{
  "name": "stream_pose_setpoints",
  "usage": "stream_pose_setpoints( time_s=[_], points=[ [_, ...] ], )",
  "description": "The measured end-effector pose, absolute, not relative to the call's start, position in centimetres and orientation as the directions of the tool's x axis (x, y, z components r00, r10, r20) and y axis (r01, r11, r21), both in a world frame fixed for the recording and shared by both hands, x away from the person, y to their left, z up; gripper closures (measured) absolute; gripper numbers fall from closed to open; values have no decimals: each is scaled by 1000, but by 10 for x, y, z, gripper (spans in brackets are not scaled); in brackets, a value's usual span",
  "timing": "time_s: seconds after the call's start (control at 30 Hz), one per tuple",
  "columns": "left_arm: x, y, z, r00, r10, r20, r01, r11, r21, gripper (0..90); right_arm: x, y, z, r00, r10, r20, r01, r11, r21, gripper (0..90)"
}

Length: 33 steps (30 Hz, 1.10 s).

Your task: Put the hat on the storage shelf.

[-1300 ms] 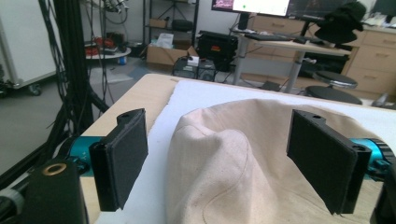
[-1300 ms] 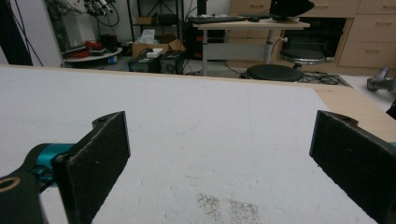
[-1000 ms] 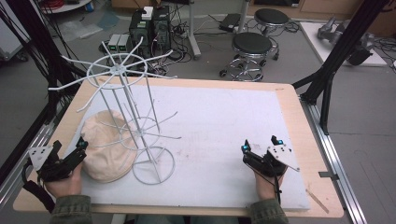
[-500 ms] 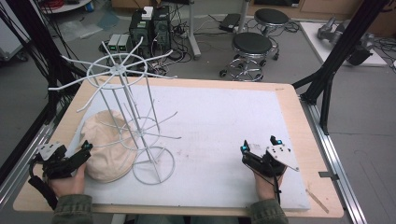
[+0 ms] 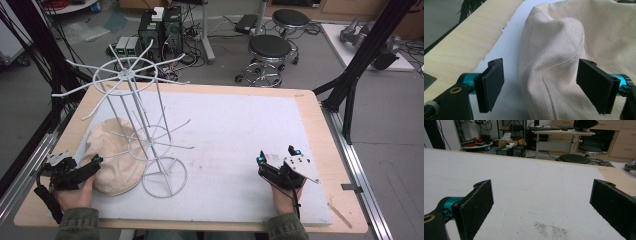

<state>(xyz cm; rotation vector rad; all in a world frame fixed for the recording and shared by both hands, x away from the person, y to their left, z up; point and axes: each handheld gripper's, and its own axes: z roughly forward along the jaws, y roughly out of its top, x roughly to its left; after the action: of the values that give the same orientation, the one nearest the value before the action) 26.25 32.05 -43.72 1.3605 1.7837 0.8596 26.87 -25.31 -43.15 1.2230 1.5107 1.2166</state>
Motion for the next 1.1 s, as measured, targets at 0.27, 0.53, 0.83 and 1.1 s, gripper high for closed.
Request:
stream_pose_setpoints(
  time_s=[0.27, 0.53, 0.83, 1.1],
  points=[
    [264, 321, -439, -171, 971, -169, 523, 235, 819, 226, 268, -253, -431, -185, 983, -12, 191, 48, 980, 40],
    [267, 321, -441, -180, 967, -181, 552, 252, 795, 226, 268, -253, -432, -187, 982, -10, 194, 47, 980, 40],
    [270, 319, -443, -185, 968, -171, 574, 248, 781, 238, 269, -253, -432, -188, 982, -13, 194, 50, 980, 40],
    [275, 314, -446, -185, 970, -159, 610, 240, 755, 306, 269, -253, -432, -194, 981, -13, 197, 52, 979, 40]
  ],
)
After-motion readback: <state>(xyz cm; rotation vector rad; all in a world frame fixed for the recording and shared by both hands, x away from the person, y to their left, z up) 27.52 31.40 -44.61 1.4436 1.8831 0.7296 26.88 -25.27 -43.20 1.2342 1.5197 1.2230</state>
